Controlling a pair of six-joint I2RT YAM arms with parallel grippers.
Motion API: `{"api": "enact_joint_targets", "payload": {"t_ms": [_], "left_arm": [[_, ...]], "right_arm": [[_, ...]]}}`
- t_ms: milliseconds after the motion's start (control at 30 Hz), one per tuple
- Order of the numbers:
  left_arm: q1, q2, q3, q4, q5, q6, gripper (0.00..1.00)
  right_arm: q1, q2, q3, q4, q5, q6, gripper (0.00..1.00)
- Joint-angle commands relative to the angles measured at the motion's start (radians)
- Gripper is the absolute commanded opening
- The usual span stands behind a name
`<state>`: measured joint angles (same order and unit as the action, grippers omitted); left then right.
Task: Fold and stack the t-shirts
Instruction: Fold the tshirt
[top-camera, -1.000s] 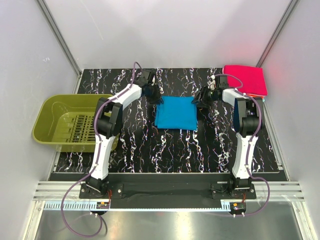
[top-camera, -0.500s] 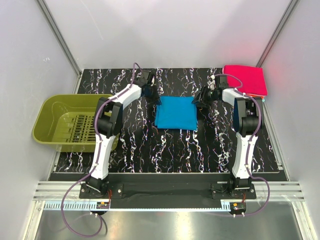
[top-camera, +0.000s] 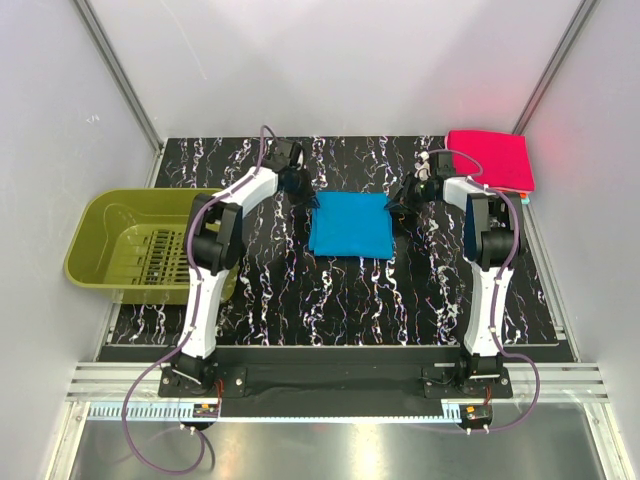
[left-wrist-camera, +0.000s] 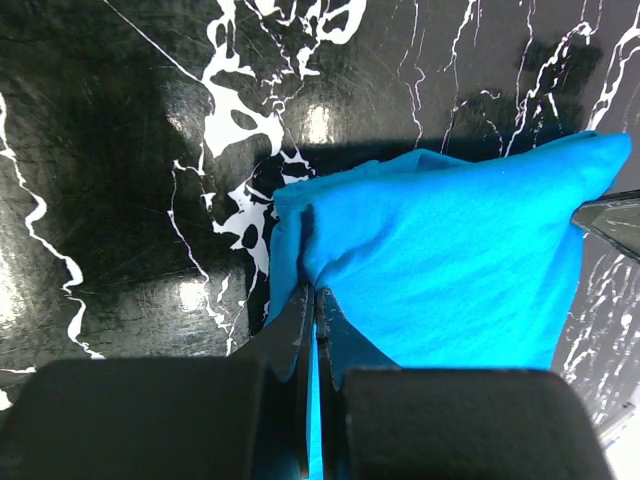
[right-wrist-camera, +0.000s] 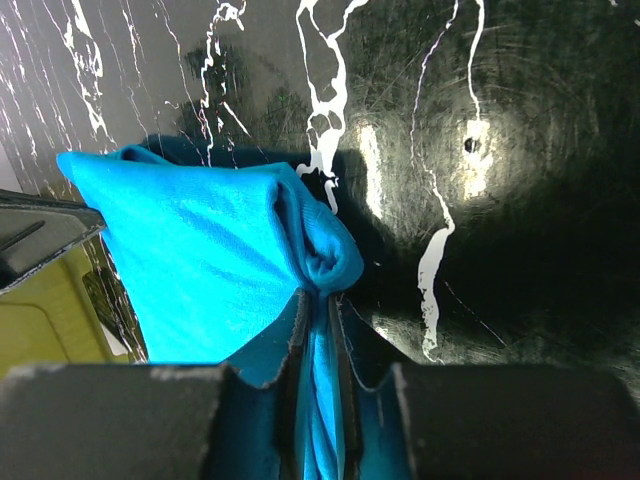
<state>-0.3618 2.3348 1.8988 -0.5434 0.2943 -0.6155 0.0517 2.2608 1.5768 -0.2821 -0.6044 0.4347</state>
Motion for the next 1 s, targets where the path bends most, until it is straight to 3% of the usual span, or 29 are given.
{"api": "enact_joint_targets", "payload": {"t_ms": [0, 300, 400, 567, 800, 967], "left_arm": [[0.02, -0.02, 0.036, 0.037, 0.035, -0.012, 0.0], [0.049, -0.049, -0.044, 0.149, 0.138, -0.053, 0.0], [0.05, -0.057, -0.049, 0.14, 0.135, -0.05, 0.15], [0.052, -0.115, -0.087, 0.134, 0.103, -0.032, 0.25], [0.046, -0.216, -0.11, 0.112, 0.121, -0.009, 0.28], [0.031, -0.278, -0.145, 0.099, 0.152, 0.016, 0.28]], "right_arm": [[-0.013, 0.025, 0.023, 0.001, 0.014, -0.013, 0.17], [-0.018, 0.029, 0.04, 0.003, -0.014, -0.013, 0.17], [-0.016, 0.014, 0.048, 0.001, -0.031, -0.011, 0.26], [-0.018, -0.035, 0.037, 0.001, -0.026, -0.011, 0.57], [-0.018, -0.057, 0.04, -0.003, -0.003, 0.009, 0.69], [-0.016, -0.014, 0.092, -0.028, 0.0, 0.021, 0.7]]}}
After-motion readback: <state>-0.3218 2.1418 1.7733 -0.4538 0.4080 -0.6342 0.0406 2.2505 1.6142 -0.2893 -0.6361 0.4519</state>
